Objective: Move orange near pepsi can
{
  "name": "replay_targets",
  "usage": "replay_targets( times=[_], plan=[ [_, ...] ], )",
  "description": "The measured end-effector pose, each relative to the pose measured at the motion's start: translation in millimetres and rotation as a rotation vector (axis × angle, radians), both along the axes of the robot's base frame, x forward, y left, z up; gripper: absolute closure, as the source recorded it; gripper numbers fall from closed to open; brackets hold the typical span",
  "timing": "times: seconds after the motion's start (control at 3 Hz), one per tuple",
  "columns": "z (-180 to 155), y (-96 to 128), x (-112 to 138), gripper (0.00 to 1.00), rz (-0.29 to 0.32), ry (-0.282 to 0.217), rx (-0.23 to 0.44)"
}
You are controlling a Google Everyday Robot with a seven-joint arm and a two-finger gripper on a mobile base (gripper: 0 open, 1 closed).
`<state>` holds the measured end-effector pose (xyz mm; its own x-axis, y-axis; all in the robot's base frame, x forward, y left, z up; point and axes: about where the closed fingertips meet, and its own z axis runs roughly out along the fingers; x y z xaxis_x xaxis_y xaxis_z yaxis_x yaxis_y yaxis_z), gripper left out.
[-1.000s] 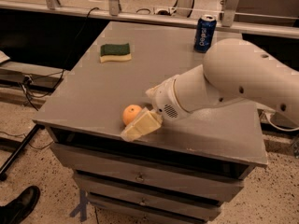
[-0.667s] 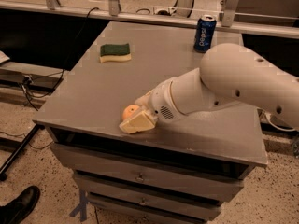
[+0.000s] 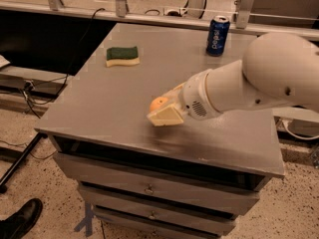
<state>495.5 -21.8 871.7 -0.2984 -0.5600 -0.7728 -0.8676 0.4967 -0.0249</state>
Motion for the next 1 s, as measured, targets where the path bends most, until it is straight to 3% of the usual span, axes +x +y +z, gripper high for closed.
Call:
replay_targets(
  times=[0.33, 0.67, 1.0],
  plan=[
    [45, -70, 14, 1.00, -0.103, -0.074, 0.022],
    [64, -81, 18, 1.00, -0.121, -0.108, 0.027],
    [62, -79, 17, 1.00, -0.119, -0.105, 0.026]
  ],
)
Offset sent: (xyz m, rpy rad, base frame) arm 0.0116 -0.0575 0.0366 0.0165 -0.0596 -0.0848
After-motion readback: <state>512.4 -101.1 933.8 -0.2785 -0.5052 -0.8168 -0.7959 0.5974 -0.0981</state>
